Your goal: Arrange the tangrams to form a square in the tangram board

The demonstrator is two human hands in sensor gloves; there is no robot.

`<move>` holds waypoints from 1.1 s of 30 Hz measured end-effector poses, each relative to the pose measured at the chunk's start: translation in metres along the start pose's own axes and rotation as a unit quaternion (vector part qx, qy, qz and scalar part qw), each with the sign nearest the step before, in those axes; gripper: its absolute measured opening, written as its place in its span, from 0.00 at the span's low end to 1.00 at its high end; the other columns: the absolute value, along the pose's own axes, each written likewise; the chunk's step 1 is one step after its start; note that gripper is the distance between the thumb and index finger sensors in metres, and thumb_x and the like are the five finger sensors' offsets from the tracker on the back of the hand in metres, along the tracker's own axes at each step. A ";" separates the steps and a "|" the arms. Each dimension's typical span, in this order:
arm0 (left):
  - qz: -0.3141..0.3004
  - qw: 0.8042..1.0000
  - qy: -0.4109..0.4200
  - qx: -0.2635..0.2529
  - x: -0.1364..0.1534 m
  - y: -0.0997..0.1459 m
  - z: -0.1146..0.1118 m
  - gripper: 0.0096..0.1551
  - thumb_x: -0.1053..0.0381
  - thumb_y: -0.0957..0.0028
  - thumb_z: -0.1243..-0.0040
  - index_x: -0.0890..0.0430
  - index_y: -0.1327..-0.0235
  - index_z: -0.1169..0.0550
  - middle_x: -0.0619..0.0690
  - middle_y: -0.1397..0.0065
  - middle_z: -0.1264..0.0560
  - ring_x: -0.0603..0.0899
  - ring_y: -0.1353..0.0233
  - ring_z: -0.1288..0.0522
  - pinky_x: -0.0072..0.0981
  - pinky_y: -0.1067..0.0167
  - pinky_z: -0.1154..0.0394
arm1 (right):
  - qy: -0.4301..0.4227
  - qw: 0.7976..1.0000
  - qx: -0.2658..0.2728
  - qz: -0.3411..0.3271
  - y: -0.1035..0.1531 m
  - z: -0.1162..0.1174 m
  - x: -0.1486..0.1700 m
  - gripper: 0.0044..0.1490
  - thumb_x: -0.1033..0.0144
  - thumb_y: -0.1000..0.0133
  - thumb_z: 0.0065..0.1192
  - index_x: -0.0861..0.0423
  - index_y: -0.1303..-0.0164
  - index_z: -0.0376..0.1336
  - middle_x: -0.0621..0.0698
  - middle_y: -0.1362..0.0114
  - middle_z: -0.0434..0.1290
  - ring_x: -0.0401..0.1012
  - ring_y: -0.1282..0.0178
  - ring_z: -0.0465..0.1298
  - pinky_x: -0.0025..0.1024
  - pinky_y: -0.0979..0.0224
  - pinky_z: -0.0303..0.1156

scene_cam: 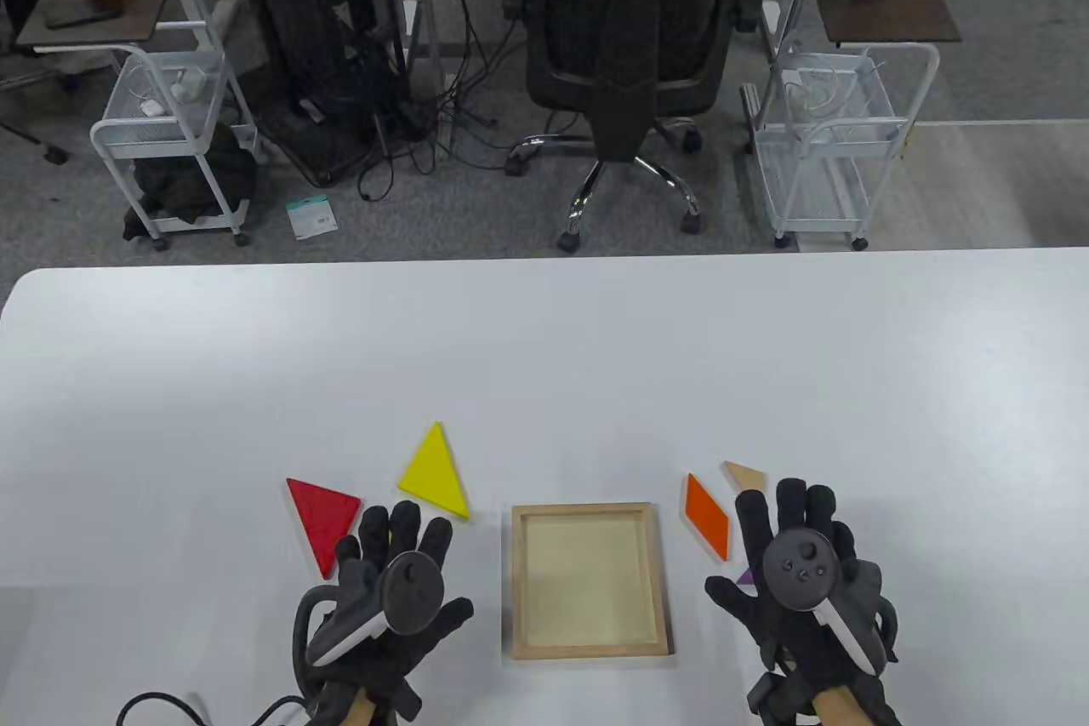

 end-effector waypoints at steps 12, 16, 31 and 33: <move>-0.012 1.000 -0.018 -0.008 -0.002 0.001 0.000 0.51 0.28 0.45 0.59 0.45 0.24 0.67 0.59 0.22 0.77 0.70 0.25 0.79 0.68 0.32 0.73 | 0.000 1.000 -0.014 0.000 -0.002 0.004 0.002 0.60 0.33 0.62 0.56 0.22 0.34 0.24 0.29 0.28 0.09 0.32 0.25 0.07 0.42 0.14 0.16; -0.013 1.000 -0.025 -0.014 -0.003 0.002 0.000 0.51 0.28 0.45 0.59 0.45 0.24 0.67 0.59 0.22 0.77 0.70 0.25 0.79 0.69 0.32 0.73 | 0.006 1.000 -0.028 0.003 -0.004 0.010 0.002 0.60 0.34 0.62 0.56 0.22 0.34 0.24 0.28 0.28 0.10 0.31 0.25 0.07 0.42 0.14 0.16; -0.022 0.999 -0.040 -0.015 -0.006 0.001 -0.001 0.51 0.28 0.45 0.59 0.45 0.24 0.68 0.59 0.22 0.77 0.70 0.25 0.80 0.69 0.33 0.74 | 0.013 0.998 -0.059 0.012 -0.005 0.001 0.011 0.68 0.41 0.62 0.70 0.19 0.39 0.21 0.32 0.28 0.09 0.36 0.21 0.11 0.45 0.12 0.21; -0.022 0.999 -0.040 -0.015 -0.006 0.002 -0.001 0.51 0.28 0.45 0.59 0.44 0.24 0.68 0.59 0.22 0.77 0.70 0.25 0.80 0.70 0.33 0.73 | 0.003 0.997 -0.069 0.019 -0.007 -0.007 0.017 0.70 0.46 0.61 0.74 0.18 0.39 0.23 0.33 0.27 0.10 0.39 0.19 0.14 0.46 0.11 0.26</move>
Point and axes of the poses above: the tracker on the back of each hand, its own x axis roughly to the little-finger side, its own y axis roughly from the fingertips to the wrist, z = x × y, the point moved 1 cm from there along -y, roughly from the wrist to the fingertips
